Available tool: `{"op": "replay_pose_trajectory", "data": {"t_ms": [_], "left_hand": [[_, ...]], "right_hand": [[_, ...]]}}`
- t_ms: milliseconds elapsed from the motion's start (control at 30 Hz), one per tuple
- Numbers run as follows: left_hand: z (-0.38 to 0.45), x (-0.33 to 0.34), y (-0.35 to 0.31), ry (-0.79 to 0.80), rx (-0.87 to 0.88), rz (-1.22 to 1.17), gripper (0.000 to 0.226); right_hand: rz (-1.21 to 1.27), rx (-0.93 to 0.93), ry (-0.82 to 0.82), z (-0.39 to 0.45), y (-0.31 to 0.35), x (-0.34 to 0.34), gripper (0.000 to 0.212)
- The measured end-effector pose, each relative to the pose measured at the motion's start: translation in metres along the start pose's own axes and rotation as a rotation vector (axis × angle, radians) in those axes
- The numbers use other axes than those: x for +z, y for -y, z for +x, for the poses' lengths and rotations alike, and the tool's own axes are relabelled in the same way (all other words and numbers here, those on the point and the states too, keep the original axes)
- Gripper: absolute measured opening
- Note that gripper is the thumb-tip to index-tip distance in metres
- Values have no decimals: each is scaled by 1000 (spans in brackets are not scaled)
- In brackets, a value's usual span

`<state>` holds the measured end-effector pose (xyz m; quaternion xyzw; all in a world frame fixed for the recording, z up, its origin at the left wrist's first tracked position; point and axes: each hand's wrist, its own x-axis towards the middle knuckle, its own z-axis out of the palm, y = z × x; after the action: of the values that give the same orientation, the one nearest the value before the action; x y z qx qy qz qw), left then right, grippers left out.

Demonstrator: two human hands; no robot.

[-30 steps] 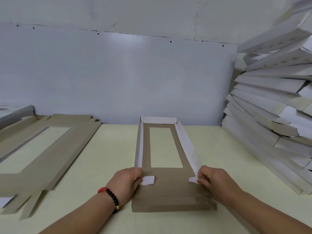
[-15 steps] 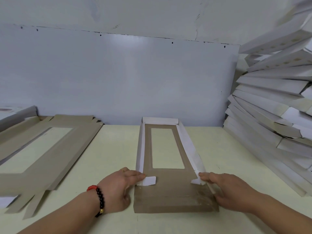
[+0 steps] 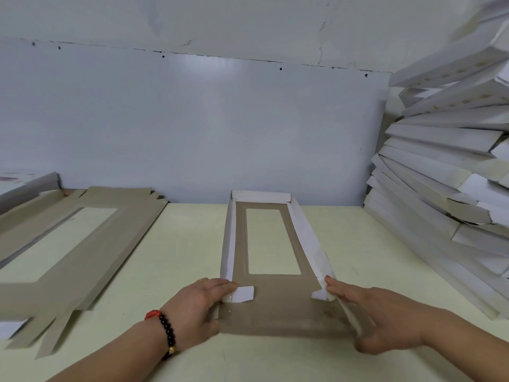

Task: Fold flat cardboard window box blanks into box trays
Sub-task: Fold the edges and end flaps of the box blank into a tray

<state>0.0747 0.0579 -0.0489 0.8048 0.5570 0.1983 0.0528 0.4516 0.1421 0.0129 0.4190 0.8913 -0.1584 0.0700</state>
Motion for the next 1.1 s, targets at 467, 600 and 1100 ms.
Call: {"op": "replay_pose_trajectory", "data": {"t_ms": [467, 600, 1100], "left_hand": [[17, -4, -15, -115, -255, -58, 23], [21, -5, -19, -100, -335, -169, 18], [35, -7, -35, -137, -576, -248, 35]], "right_hand": [[49, 67, -441, 29, -1, 23, 30], [86, 118, -439, 38, -1, 16, 10], [155, 244, -406, 46, 11, 6, 19]]}}
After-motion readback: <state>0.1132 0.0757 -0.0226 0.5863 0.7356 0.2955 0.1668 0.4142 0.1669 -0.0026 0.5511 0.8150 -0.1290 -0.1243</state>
